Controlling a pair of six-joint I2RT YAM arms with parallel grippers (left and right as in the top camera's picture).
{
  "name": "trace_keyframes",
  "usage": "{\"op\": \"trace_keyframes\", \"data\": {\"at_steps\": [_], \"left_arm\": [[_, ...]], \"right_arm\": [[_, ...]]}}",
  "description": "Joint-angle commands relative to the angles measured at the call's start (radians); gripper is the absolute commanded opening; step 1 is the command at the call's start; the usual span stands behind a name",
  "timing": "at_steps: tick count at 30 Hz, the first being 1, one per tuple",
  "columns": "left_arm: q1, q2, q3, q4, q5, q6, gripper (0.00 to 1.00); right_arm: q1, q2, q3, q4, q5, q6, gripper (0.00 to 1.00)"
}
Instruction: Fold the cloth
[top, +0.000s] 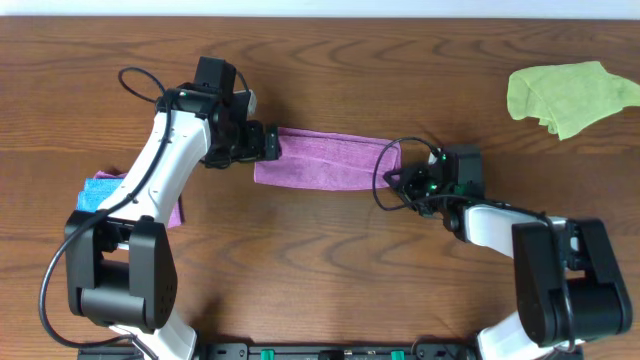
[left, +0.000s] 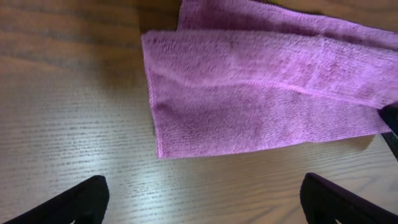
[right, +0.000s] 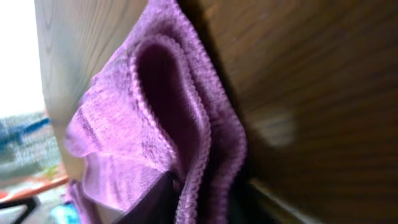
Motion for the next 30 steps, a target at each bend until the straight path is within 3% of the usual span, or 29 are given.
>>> {"op": "trace_keyframes", "data": {"at_steps": [1, 6, 11, 15, 17, 30], "left_arm": [[0.002, -0.010, 0.021, 0.027, 0.037, 0.011, 0.88], [0.001, -0.010, 0.021, 0.101, 0.055, -0.043, 0.68], [-0.005, -0.009, 0.020, 0.136, 0.055, -0.066, 0.45], [-0.026, 0.003, 0.020, 0.151, 0.053, -0.086, 0.15], [-0.040, 0.015, 0.019, 0.168, 0.051, -0.105, 0.06], [-0.072, 0.172, 0.018, 0.173, 0.041, -0.147, 0.06]], "right_arm": [[0.014, 0.032, -0.024, 0.000, 0.082, -0.002, 0.16], [0.014, 0.032, -0.024, 0.017, 0.089, -0.002, 0.02], [0.014, 0.032, -0.024, 0.017, 0.088, -0.002, 0.01], [0.014, 0.032, -0.024, 0.017, 0.088, -0.002, 0.01], [0.014, 0.032, -0.024, 0.017, 0.087, -0.001, 0.01], [0.014, 0.031, -0.024, 0.017, 0.072, -0.001, 0.01]]}}
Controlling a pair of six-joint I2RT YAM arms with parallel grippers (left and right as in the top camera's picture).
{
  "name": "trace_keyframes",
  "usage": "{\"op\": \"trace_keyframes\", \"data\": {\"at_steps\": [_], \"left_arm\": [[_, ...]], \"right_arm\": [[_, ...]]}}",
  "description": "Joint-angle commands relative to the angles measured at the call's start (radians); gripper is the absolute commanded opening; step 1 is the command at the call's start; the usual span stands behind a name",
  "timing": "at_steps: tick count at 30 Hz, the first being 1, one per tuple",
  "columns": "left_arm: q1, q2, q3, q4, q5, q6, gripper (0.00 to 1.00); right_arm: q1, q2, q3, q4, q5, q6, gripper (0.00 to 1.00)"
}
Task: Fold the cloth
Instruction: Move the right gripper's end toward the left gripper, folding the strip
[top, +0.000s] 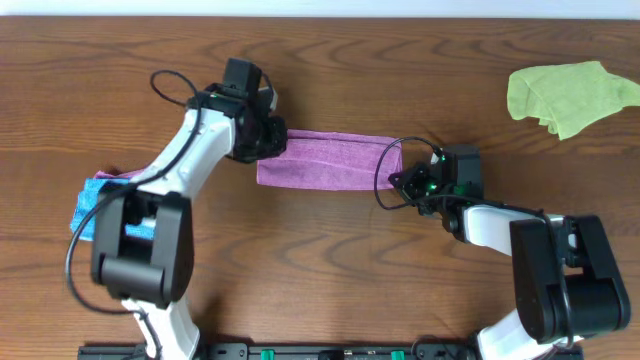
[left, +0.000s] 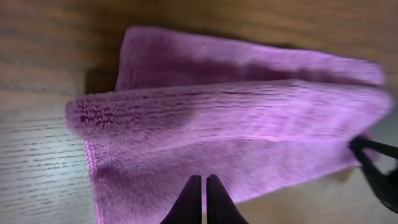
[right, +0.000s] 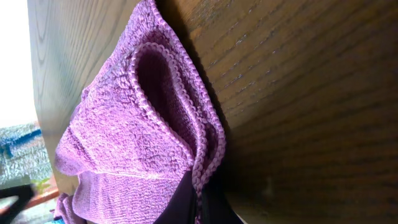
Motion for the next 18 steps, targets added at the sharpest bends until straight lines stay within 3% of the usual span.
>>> {"op": "trace_keyframes", "data": {"at_steps": [1, 18], "left_arm": [[0.000, 0.051, 0.017, -0.005, -0.013, -0.011, 0.06], [-0.001, 0.095, 0.016, 0.018, -0.112, -0.011, 0.06]], "right_arm": [[0.014, 0.019, -0.019, -0.010, 0.031, -0.003, 0.01], [0.015, 0.016, 0.044, -0.004, -0.051, -0.034, 0.01]]}}
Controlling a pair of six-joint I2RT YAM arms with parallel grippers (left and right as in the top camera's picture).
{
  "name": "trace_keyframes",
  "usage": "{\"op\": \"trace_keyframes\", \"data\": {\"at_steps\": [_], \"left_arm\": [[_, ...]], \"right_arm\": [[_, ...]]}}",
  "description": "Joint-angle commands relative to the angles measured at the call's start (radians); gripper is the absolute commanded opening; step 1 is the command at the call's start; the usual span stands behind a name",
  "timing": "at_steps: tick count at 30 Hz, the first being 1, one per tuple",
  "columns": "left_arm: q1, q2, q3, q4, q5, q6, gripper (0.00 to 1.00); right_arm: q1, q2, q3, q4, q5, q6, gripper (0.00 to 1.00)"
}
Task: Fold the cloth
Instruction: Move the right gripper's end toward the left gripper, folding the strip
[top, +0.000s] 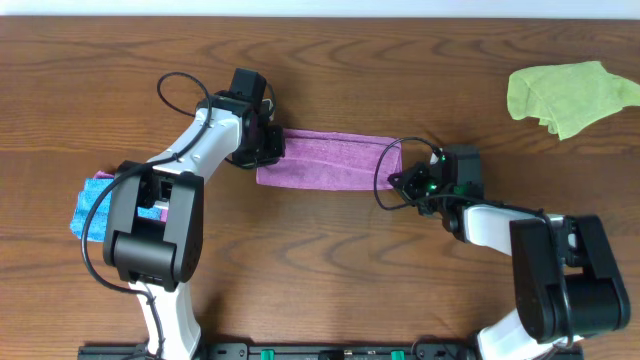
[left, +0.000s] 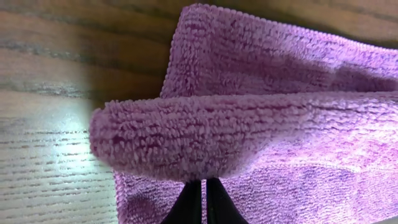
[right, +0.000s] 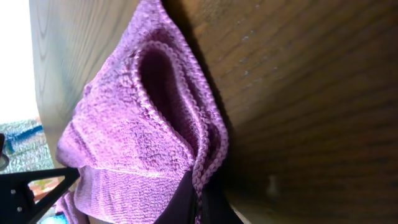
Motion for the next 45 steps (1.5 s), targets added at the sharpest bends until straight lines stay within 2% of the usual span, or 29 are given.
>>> {"op": "trace_keyframes", "data": {"at_steps": [1, 20, 29, 45], "left_arm": [[-0.001, 0.006, 0.016, 0.003, -0.032, -0.013, 0.06], [-0.015, 0.025, -0.030, 0.044, -0.066, -0.046, 0.06], [-0.026, 0.090, -0.030, 0.040, -0.063, -0.056, 0.06], [-0.025, 0.074, -0.029, 0.037, -0.043, -0.051, 0.06]], "right_arm": [[0.015, 0.016, 0.042, -0.001, -0.029, -0.027, 0.01], [0.023, 0.015, 0.117, -0.004, -0.083, -0.034, 0.01], [0.080, 0.012, 0.182, -0.036, -0.087, -0.057, 0.01], [0.171, 0.012, 0.267, -0.065, -0.070, -0.079, 0.02]]}}
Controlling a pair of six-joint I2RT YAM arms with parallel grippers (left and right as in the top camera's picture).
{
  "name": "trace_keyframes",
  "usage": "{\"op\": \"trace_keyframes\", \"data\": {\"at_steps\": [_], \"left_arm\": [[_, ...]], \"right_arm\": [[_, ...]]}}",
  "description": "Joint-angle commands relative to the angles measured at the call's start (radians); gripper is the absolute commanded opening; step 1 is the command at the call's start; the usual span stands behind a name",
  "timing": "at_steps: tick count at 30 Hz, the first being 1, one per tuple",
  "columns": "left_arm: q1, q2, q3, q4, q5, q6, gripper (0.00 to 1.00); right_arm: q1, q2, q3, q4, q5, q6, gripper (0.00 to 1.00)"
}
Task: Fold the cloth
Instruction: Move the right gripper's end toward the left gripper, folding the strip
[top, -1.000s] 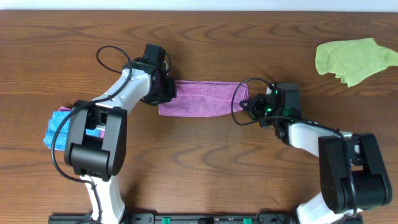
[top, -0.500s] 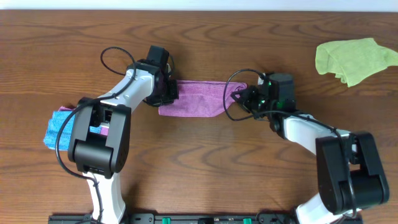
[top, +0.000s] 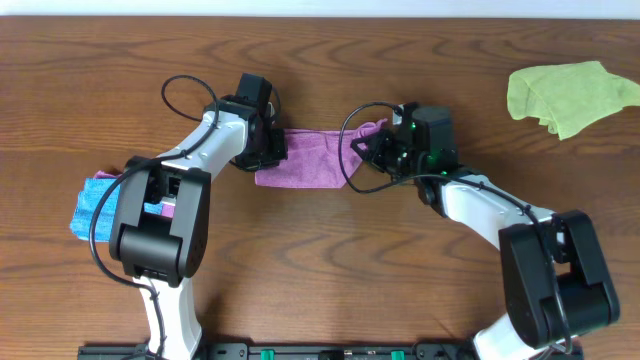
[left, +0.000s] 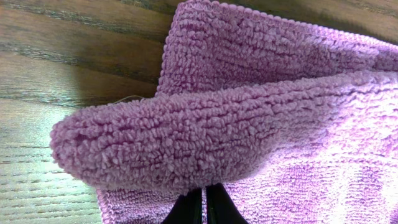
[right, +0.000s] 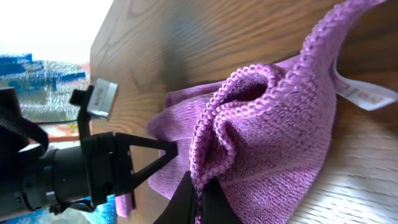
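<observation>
The purple cloth (top: 310, 158) lies as a folded strip in the middle of the wooden table (top: 320, 270). My left gripper (top: 277, 150) is shut on the cloth's left end, whose fluffy fold (left: 174, 146) bulges just above the closed fingertips (left: 204, 205). My right gripper (top: 368, 150) is shut on the cloth's right end, lifted and carried over the strip toward the left; the pinched hem (right: 205, 134) rises from between its fingers (right: 200, 202). A white label (right: 364, 93) shows on the raised edge.
A crumpled green cloth (top: 568, 95) lies at the back right. Blue and purple folded cloths (top: 100, 200) sit stacked at the left, beside the left arm. Black cables loop over both wrists.
My right gripper has moved left and up with the cloth's right end, so the visible strip is shorter. The left gripper holds the left end in the same place.
At first my left gripper was open at the cloth's left end while the right one held the right end. Then the left gripper was shut on the left end. Both held still, and now the right end is lifted over the strip toward the left.
</observation>
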Motion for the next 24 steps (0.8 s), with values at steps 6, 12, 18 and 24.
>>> {"op": "trace_keyframes", "data": {"at_steps": [6, 12, 18, 24], "left_arm": [[-0.005, -0.043, -0.009, -0.010, -0.016, 0.031, 0.06], [-0.005, -0.125, -0.009, -0.029, -0.033, 0.049, 0.06], [0.003, -0.188, -0.009, -0.045, -0.060, 0.049, 0.06], [0.063, -0.232, -0.009, -0.081, -0.085, 0.049, 0.06]], "right_arm": [[0.012, 0.012, 0.020, -0.006, 0.003, -0.025, 0.01], [0.012, 0.012, 0.020, -0.016, 0.003, -0.029, 0.01], [0.017, 0.012, 0.022, -0.017, 0.002, -0.040, 0.01], [0.064, 0.012, 0.087, -0.096, 0.030, -0.109, 0.01]]}}
